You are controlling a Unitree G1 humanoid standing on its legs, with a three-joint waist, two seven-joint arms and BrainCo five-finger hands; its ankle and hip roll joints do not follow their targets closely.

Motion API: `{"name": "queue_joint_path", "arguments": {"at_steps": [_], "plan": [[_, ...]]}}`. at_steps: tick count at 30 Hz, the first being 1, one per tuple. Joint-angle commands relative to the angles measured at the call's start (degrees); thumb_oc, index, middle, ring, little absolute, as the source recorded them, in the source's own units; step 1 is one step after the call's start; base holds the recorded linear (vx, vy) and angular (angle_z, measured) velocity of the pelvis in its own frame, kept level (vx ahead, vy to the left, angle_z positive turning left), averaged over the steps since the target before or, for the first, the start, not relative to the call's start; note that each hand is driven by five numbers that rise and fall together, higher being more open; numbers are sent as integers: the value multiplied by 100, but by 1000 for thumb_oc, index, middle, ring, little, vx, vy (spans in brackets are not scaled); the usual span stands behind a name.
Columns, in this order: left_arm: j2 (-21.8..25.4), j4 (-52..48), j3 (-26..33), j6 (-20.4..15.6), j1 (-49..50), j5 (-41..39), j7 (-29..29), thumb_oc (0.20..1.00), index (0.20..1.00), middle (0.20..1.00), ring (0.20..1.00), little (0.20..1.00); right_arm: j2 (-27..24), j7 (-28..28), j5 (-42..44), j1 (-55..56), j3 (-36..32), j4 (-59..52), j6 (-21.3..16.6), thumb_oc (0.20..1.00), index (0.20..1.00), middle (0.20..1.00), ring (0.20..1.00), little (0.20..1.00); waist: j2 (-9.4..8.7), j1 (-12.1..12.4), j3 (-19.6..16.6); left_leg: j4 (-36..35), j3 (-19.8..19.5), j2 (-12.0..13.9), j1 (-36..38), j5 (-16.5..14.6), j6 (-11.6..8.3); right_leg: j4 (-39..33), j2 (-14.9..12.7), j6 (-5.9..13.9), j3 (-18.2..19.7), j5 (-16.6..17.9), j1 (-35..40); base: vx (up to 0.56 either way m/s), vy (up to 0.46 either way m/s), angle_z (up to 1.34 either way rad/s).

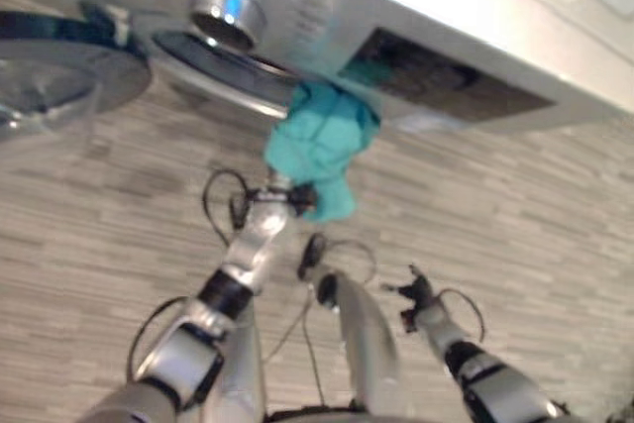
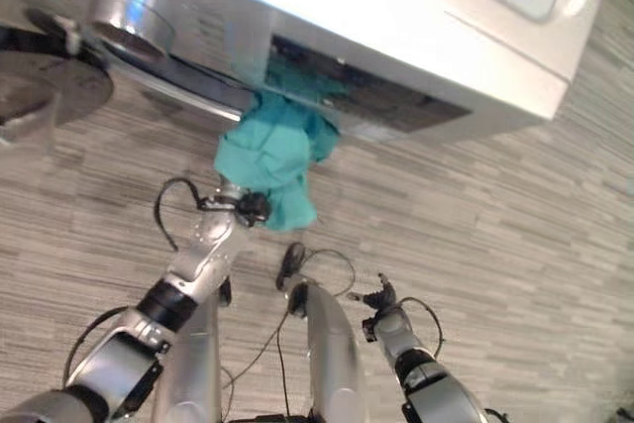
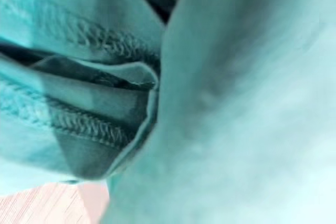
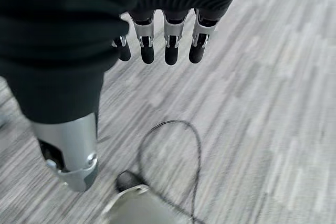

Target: Grab the laundry basket,head to the washer,open it,put in the laundry and shut it.

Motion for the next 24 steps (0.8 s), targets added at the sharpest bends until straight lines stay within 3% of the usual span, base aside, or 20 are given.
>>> {"name": "queue_joint_path", "arguments": {"at_steps": [1,6,13,18,24], "plan": [[-442,-276,-85,-382,-259,162,140,200,200,200,200,200,-126,-136,230,460,194,-361,-51,1000,1000,1000,1000,1000,136,-34,-260,282,-59,-165,-779,-288,185,-378,27,-3,-239,-236,434,-11,-39,3],[-645,-237,-168,-395,-577,223,297,200,200,200,200,200,-233,-210,188,620,193,-831,-108,1000,1000,1000,1000,1000,23,-170,-286,428,-163,-111,-1269,-303,174,-45,-11,8,-342,-285,-152,-5,-51,5],[-483,-473,-97,-354,-440,559,488,200,200,200,200,200,-235,-213,79,854,162,-1275,-141,1000,1000,1000,1000,1000,-36,-124,-324,384,-222,-145,-1564,-299,175,27,-74,101,-441,-239,-482,11,-38,6],[-136,-635,480,-391,-173,1040,977,200,200,200,200,200,-185,-205,23,1064,119,-1548,-188,1000,1000,1000,1000,1000,-112,-24,-326,344,-253,-173,-1672,-303,159,1,-84,128,-504,-222,-596,16,-37,11],[236,-562,1178,-486,-489,1380,1592,200,200,200,200,200,-247,-96,-143,1145,221,-1927,-189,1000,1000,1000,1000,1000,-270,-70,-416,325,-233,-152,-1741,-351,165,-151,-58,214,-478,-100,-614,1,4,-2]]}}
